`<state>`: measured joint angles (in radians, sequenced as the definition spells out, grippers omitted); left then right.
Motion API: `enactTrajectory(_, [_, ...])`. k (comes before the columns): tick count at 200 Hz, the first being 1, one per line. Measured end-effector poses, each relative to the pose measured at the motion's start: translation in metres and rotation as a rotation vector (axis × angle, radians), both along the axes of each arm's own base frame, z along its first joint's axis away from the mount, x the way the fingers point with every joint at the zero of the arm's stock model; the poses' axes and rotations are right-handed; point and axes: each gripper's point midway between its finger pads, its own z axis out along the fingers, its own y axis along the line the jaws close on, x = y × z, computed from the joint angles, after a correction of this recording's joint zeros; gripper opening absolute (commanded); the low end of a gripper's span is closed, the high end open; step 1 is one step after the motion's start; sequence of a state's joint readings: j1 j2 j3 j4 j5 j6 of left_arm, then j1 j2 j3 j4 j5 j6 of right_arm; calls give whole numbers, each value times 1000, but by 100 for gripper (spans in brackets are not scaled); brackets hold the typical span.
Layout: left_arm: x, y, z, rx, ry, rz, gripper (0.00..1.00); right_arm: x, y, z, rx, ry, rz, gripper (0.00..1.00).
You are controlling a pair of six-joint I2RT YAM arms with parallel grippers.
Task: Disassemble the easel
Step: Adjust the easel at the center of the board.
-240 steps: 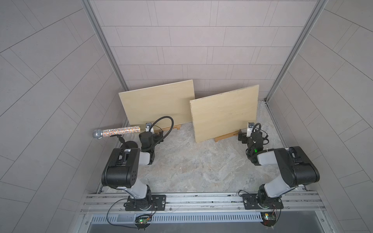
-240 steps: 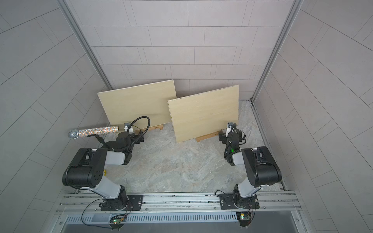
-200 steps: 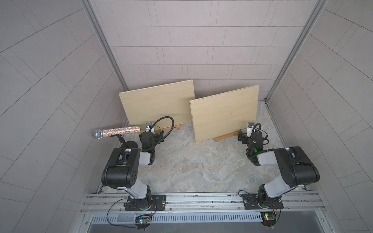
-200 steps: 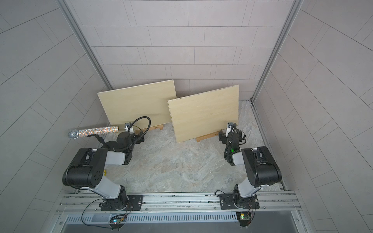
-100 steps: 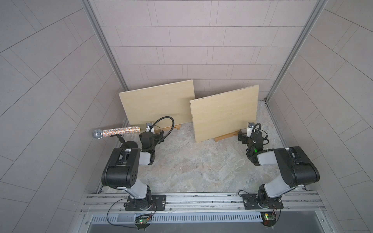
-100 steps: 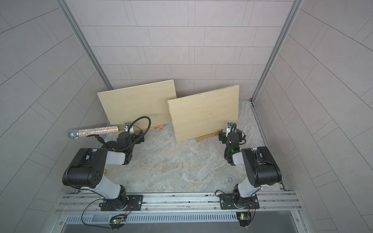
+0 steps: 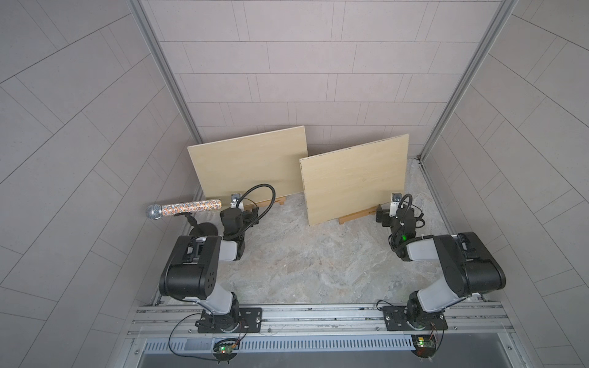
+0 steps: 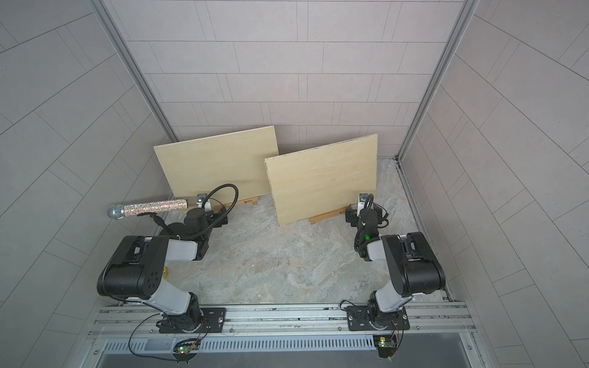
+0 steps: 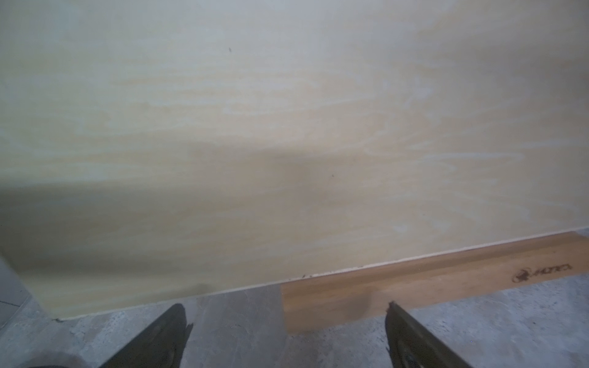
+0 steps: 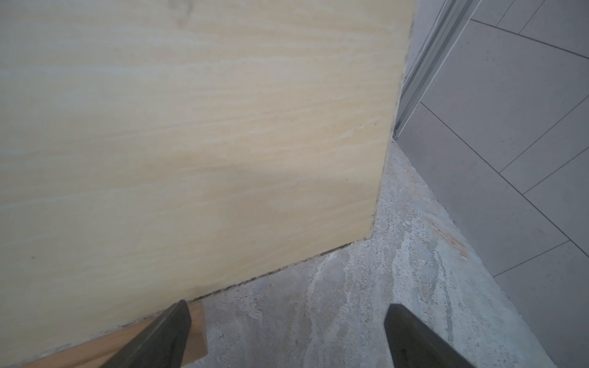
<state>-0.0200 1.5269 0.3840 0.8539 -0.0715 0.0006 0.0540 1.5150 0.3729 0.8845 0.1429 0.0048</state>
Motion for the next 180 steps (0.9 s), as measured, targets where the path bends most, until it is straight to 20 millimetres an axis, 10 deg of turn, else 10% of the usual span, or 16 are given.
enactTrajectory(66, [10,-5,45,-39,5,-17,100,-12,-1,88,99,-23,-38,100])
enactTrajectory(180, [-9,-67,45,-213,230,-178,100,-81,81,23,595,374,207,99])
